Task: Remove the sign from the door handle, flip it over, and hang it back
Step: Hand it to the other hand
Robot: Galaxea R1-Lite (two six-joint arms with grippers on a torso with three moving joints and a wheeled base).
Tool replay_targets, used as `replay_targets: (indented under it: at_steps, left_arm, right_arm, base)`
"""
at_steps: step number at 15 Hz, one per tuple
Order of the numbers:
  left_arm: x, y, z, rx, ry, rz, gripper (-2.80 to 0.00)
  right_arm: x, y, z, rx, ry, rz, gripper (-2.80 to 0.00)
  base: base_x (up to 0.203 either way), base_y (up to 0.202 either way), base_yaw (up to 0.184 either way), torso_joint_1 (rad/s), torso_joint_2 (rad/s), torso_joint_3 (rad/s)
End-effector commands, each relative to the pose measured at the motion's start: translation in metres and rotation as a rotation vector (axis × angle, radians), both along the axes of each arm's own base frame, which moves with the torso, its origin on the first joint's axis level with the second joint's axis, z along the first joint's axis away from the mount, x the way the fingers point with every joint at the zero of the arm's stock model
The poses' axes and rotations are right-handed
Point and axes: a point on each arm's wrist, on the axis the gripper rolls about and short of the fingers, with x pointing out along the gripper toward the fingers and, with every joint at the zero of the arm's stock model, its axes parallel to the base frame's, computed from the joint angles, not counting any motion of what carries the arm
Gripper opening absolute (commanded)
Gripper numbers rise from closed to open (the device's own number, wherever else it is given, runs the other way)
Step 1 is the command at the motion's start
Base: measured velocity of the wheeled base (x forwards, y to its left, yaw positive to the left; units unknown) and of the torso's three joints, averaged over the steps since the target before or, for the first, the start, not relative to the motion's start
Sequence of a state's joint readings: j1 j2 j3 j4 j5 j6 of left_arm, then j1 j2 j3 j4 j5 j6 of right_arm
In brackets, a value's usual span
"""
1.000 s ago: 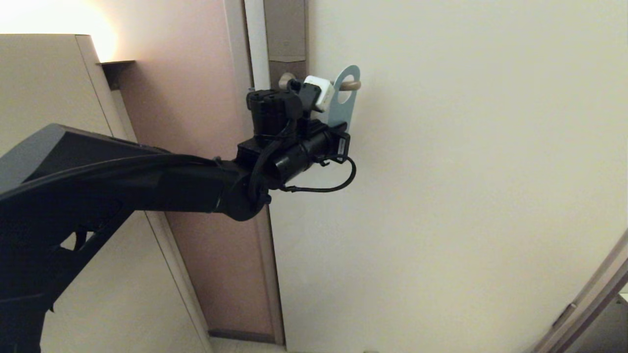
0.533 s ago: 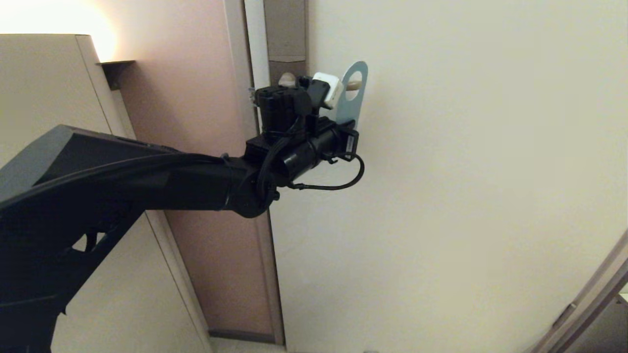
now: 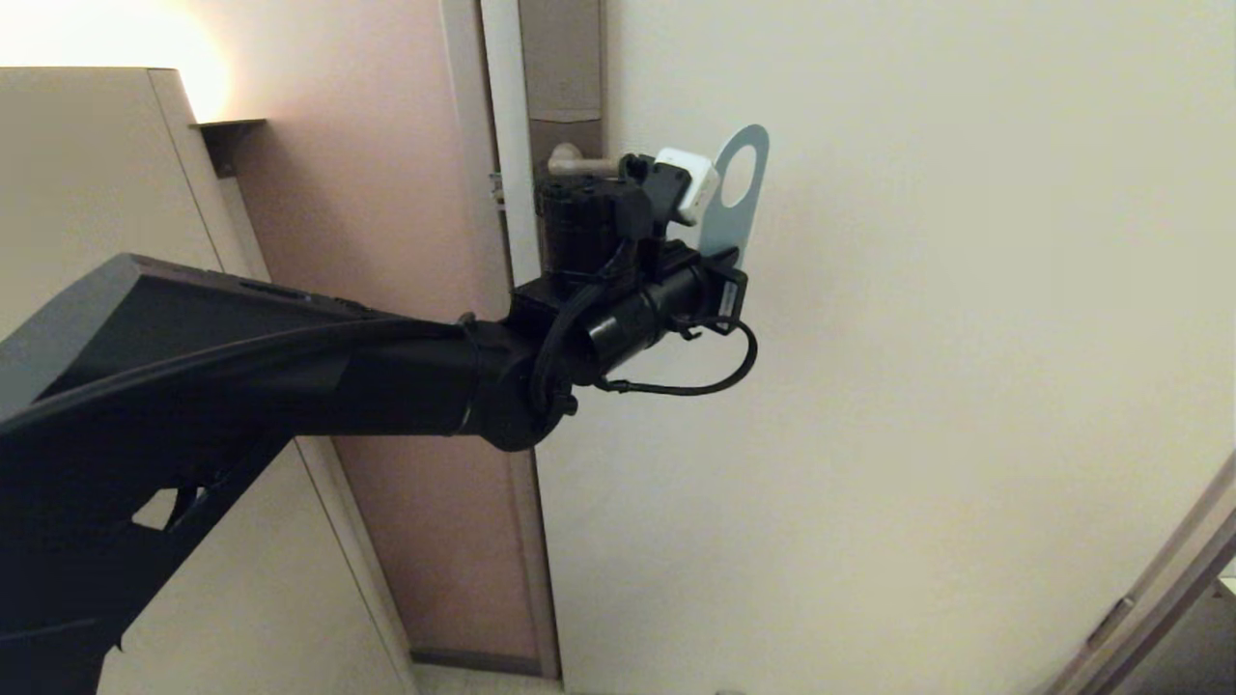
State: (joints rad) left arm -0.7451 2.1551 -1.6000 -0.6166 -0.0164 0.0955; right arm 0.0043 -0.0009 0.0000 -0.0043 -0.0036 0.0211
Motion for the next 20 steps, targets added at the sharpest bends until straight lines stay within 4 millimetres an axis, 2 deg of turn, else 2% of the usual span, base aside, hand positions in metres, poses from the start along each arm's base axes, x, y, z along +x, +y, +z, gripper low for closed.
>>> replay_targets:
  at_steps: [1, 4, 7, 13, 18, 20]
  left_arm:
    - [-0.008, -0.002, 0.001, 0.003, 0.002, -0.015, -2.8]
    - [-0.025, -0.001, 0.004, 0.013, 0.013, -0.046, -2.8]
    - [-0.044, 0.009, 0.011, 0.023, 0.024, -0.105, -2.8]
    - [-0.094, 0.039, 0.019, 0.046, 0.057, -0.436, -2.8]
    - [-0.112, 0.047, 0.033, -0.057, 0.192, -0.651, -2.8]
    - [-0.113, 0.047, 0.032, -0.067, 0.234, -0.724, -2.8]
  right_arm:
    - [0.0, 0.0, 0.0, 0.0, 0.001, 0.001, -2.8]
    - [0.0, 0.0, 0.0, 0.0, 0.001, 0.001, -2.8]
    - [0.0, 0.0, 0.0, 0.0, 0.001, -0.001, -2.8]
    - [0.0, 0.0, 0.0, 0.0, 0.001, 0.001, -2.8]
    - [0.0, 0.0, 0.0, 0.0, 0.001, -0.001, -2.8]
    - [0.0, 0.0, 0.0, 0.0, 0.001, 0.0, -2.8]
  base:
    - [0.0, 0.0, 0.0, 0.0, 0.0, 0.0]
    - [0.0, 0.0, 0.0, 0.0, 0.0, 0.0]
    - [0.0, 0.0, 0.0, 0.0, 0.0, 0.0]
    - [0.0, 0.0, 0.0, 0.0, 0.0, 0.0]
    - [0.0, 0.0, 0.0, 0.0, 0.0, 0.0]
    - [0.0, 0.0, 0.0, 0.0, 0.0, 0.0]
